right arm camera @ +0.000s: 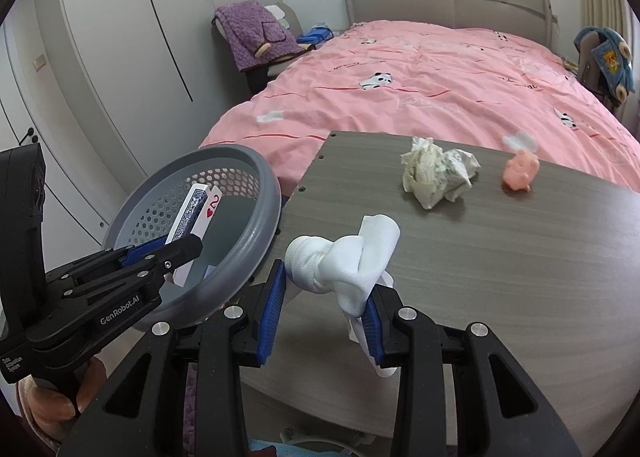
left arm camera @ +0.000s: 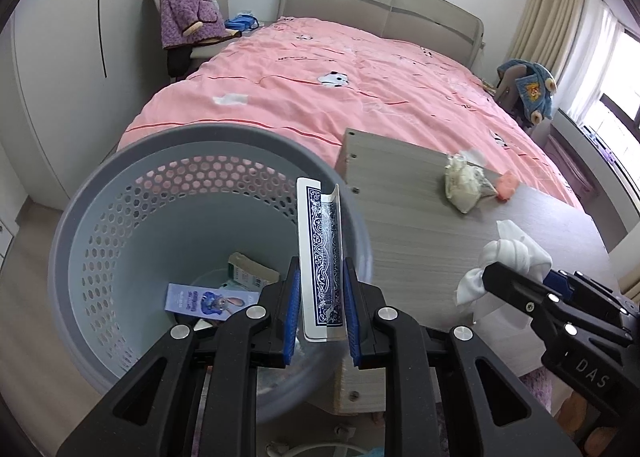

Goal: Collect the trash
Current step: 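Move both tools over the grey basket holding the card and cloth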

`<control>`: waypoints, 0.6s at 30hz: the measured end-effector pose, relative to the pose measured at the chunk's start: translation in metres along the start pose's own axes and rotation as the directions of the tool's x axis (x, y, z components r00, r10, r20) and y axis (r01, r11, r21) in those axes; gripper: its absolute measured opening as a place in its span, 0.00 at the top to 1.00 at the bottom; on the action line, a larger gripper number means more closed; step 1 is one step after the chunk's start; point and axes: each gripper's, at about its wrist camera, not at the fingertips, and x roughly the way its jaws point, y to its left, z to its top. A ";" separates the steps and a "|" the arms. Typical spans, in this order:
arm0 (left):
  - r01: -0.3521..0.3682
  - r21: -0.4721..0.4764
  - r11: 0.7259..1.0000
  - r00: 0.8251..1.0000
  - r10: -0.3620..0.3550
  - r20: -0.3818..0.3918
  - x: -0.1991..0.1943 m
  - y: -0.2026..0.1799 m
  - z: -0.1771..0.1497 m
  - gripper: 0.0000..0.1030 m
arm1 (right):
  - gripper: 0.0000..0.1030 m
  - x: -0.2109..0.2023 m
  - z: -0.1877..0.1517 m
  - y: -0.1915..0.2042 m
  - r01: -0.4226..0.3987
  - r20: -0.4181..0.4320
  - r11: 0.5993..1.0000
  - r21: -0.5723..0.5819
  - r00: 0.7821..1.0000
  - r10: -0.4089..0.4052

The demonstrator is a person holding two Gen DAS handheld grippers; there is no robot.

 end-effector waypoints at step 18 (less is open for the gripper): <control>-0.122 -0.057 0.991 0.993 0.122 0.004 0.015 0.062 0.023 0.82 | 0.66 0.050 0.035 0.055 -0.143 -0.035 0.985 -0.092 0.989 0.141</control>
